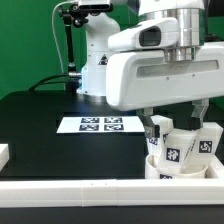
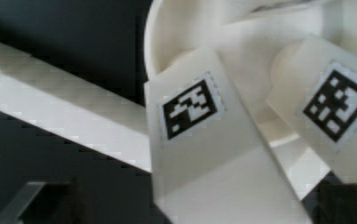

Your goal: Assemble stool

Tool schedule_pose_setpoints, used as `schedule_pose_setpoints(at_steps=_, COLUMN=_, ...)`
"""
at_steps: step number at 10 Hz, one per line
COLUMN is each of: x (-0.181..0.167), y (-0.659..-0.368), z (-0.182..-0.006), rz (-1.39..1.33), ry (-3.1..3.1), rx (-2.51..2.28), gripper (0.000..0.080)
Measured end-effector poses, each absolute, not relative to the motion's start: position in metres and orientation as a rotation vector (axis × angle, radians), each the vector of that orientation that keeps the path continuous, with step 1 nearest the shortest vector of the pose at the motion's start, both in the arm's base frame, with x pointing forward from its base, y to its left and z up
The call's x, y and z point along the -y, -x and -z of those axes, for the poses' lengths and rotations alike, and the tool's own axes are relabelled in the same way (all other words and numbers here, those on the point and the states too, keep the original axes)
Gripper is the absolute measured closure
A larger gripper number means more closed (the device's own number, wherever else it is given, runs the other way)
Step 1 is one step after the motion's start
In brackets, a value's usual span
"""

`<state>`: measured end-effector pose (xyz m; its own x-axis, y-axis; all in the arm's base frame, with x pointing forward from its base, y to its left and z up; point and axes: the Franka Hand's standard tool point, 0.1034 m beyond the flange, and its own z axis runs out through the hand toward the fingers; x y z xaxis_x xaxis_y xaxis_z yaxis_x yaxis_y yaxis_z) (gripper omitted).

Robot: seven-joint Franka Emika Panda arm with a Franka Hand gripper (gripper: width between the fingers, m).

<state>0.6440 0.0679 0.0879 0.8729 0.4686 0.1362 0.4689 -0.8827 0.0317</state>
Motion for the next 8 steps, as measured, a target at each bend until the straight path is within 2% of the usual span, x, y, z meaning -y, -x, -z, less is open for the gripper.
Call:
schedule_pose_setpoints(at_steps=5, x=-0.0620, y=-0.6420, z=-0.0834, rz=0.199, ry=2.958, rx=1.188, gripper=0.0150)
schedule_pose_setpoints(at_steps=7, x=-0.0614, y=-0.6421, z=-0.0835, rz=0.199, ry=2.965, rx=1.168, gripper=0.0401)
schedule_pose_setpoints(at_steps=8, x=-0.0611, y=-0.6421, z=-0.0835, rz=0.199, ry=2.966, rx=1.167, gripper=0.0401)
